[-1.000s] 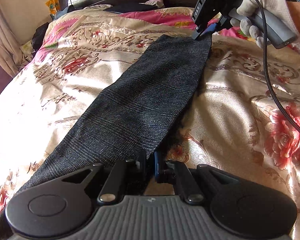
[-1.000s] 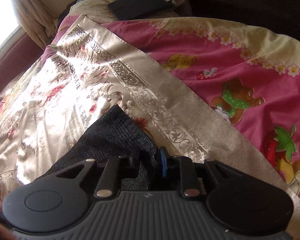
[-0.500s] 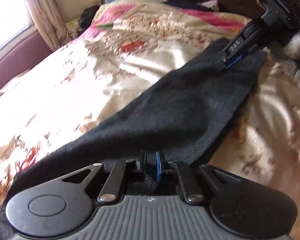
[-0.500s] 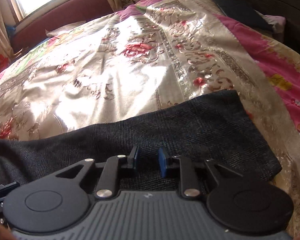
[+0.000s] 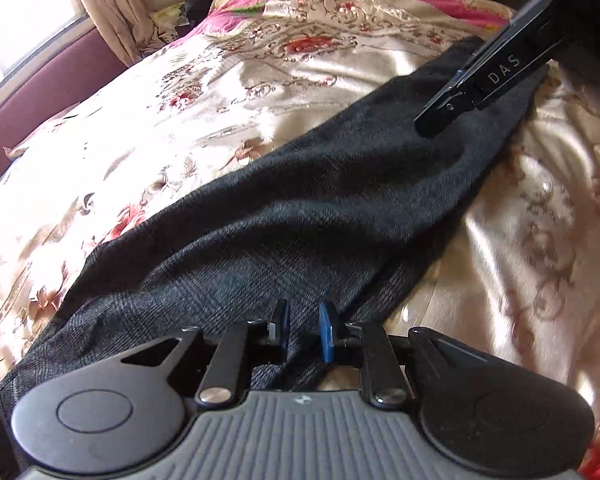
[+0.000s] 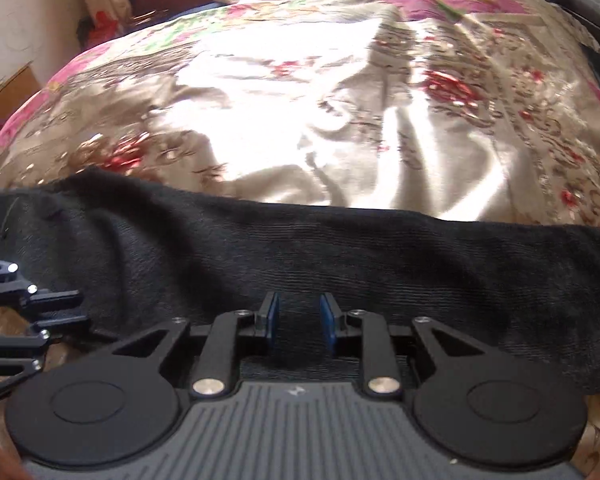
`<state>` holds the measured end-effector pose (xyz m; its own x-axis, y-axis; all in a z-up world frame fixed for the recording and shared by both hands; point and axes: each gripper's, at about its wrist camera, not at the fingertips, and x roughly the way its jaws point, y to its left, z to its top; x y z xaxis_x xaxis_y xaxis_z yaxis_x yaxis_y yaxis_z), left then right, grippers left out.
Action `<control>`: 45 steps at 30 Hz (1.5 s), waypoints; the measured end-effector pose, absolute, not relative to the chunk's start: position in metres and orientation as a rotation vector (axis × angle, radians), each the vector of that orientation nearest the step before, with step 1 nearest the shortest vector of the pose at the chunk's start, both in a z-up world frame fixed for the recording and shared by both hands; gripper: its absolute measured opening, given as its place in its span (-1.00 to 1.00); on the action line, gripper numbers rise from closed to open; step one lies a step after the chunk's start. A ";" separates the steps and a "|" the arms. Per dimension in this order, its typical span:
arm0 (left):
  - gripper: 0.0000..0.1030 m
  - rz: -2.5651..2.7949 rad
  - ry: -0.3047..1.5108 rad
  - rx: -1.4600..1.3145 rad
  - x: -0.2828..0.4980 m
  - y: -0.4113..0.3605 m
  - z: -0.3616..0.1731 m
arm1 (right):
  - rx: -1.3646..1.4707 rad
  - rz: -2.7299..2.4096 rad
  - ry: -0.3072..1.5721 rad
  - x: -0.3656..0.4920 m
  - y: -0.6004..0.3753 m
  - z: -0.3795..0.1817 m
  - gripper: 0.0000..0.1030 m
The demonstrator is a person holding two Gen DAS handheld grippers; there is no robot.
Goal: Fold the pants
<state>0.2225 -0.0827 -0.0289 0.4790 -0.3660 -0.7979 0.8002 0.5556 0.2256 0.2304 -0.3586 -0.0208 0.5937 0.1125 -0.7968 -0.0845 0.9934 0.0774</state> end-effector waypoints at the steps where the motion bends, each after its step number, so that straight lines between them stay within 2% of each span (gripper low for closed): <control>1: -0.34 -0.780 0.768 0.664 0.220 -0.076 -0.029 | 0.000 0.189 0.934 0.231 -0.341 -0.021 -0.54; 7: -0.33 -0.823 0.747 0.749 0.210 -0.043 -0.031 | -0.406 0.536 0.916 0.224 -0.239 -0.047 -0.53; 10: -0.23 -0.820 0.720 0.761 0.211 -0.039 -0.035 | -0.520 0.583 0.894 0.224 -0.215 -0.058 -0.53; 15: -0.22 -0.842 0.689 0.779 0.212 -0.037 -0.040 | -0.645 0.594 0.885 0.229 -0.197 -0.077 -0.50; 17: -0.22 -0.845 0.683 0.784 0.211 -0.033 -0.036 | -0.690 0.608 0.873 0.223 -0.195 -0.073 -0.42; 19: -0.22 -0.840 0.700 0.762 0.211 -0.026 -0.036 | -0.690 0.626 0.880 0.221 -0.199 -0.069 -0.34; 24: -0.23 -0.833 0.705 0.745 0.214 -0.029 -0.038 | -0.701 0.632 0.893 0.223 -0.205 -0.072 -0.35; 26: -0.24 -0.822 0.704 0.727 0.219 -0.033 -0.040 | -0.682 0.606 0.887 0.226 -0.203 -0.075 -0.47; 29: -0.37 -0.834 0.736 0.687 0.228 -0.034 -0.036 | -0.562 0.565 0.935 0.240 -0.203 -0.070 -0.93; 30: -0.42 -0.842 0.743 0.678 0.229 -0.032 -0.034 | -0.518 0.562 0.953 0.243 -0.205 -0.065 -0.96; 33: -0.59 -0.848 0.753 0.673 0.225 -0.025 -0.025 | -0.447 0.562 0.963 0.240 -0.206 -0.047 -0.96; 36: -0.59 -0.851 0.776 0.698 0.218 -0.020 -0.027 | -0.416 0.583 0.944 0.231 -0.204 -0.035 -0.96; 41: -0.58 -0.840 0.770 0.717 0.213 -0.018 -0.030 | -0.411 0.548 1.034 0.239 -0.198 -0.068 -0.89; 43: -0.46 -0.814 0.754 0.705 0.214 -0.009 -0.023 | -0.422 0.554 1.025 0.237 -0.197 -0.059 -0.85; 45: -0.46 -0.745 0.741 0.685 0.218 0.006 -0.014 | -0.399 0.561 1.000 0.235 -0.200 -0.046 -0.82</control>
